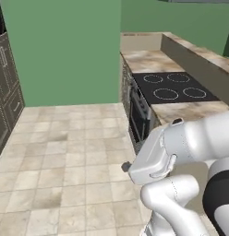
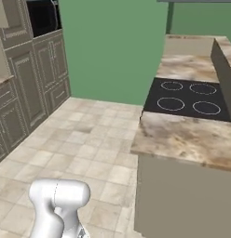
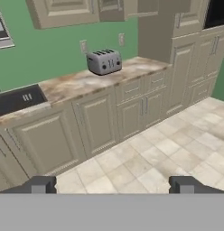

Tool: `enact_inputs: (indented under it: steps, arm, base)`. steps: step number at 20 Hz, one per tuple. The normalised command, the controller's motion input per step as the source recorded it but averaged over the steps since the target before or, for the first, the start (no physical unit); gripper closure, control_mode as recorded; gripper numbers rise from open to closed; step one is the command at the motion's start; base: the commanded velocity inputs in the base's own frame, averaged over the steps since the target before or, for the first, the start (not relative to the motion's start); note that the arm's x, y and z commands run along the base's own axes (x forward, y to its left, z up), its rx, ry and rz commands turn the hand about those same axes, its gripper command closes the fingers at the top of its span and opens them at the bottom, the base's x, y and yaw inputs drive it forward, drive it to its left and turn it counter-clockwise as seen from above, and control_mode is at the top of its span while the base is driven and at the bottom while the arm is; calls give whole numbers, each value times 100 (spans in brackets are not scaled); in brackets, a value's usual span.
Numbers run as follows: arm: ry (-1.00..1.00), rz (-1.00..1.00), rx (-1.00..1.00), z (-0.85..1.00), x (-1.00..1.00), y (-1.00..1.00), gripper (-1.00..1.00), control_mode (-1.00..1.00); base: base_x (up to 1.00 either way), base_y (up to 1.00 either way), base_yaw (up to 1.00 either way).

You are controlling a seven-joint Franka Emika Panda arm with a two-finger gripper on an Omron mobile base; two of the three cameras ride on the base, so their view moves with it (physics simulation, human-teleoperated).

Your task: Move the shaker and oil and vinegar bottle from the cabinet to the dining counter.

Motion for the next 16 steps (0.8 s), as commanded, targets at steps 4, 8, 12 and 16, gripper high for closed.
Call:
enact_inputs:
  steps: [4, 8, 12, 16]
  arm:
    - [0, 0, 0, 0, 0, 0, -100, 100]
    - [0, 0, 0, 0, 0, 0, -100, 100]
    - [0, 0, 0, 0, 0, 0, -100, 100]
    - [0, 0, 0, 0, 0, 0, -100, 100]
  base:
    - [56, 70, 7]
    - [87, 53, 15]
    - [90, 47, 18]
    - [85, 56, 19]
